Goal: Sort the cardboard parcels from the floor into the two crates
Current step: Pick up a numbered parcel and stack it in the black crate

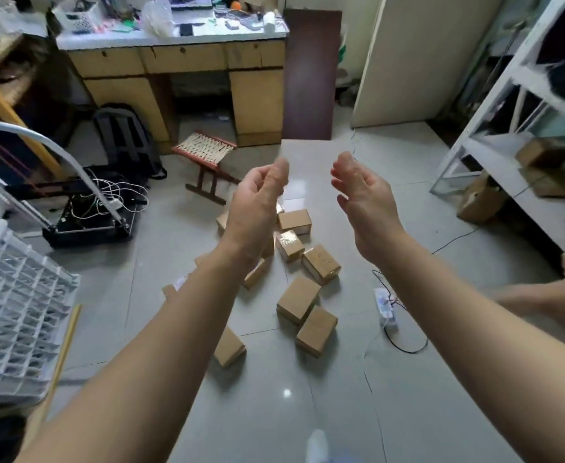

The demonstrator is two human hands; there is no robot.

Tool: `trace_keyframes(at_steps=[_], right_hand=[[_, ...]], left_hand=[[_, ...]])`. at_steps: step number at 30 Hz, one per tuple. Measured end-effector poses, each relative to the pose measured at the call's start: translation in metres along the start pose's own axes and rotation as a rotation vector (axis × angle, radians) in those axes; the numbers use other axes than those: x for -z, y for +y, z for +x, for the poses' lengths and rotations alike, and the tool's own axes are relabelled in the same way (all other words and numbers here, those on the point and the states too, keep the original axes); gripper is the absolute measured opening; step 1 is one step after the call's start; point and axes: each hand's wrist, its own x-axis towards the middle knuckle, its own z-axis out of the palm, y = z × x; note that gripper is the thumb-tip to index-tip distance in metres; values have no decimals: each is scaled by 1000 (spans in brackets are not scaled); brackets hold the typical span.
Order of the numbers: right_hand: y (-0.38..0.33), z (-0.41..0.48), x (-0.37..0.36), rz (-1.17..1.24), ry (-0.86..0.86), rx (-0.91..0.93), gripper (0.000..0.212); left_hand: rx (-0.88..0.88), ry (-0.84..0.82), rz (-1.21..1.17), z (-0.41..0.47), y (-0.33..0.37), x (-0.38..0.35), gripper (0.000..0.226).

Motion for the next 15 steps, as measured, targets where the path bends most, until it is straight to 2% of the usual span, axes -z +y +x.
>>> trace_keyframes(at_steps=[5, 15], right_hand=[[21, 31, 40, -29, 32, -71, 24], [46, 104, 53, -18, 128, -142, 24]], left_hand=[[59, 6, 7, 24, -18, -42, 34], [122, -25, 23, 111, -44, -64, 33]])
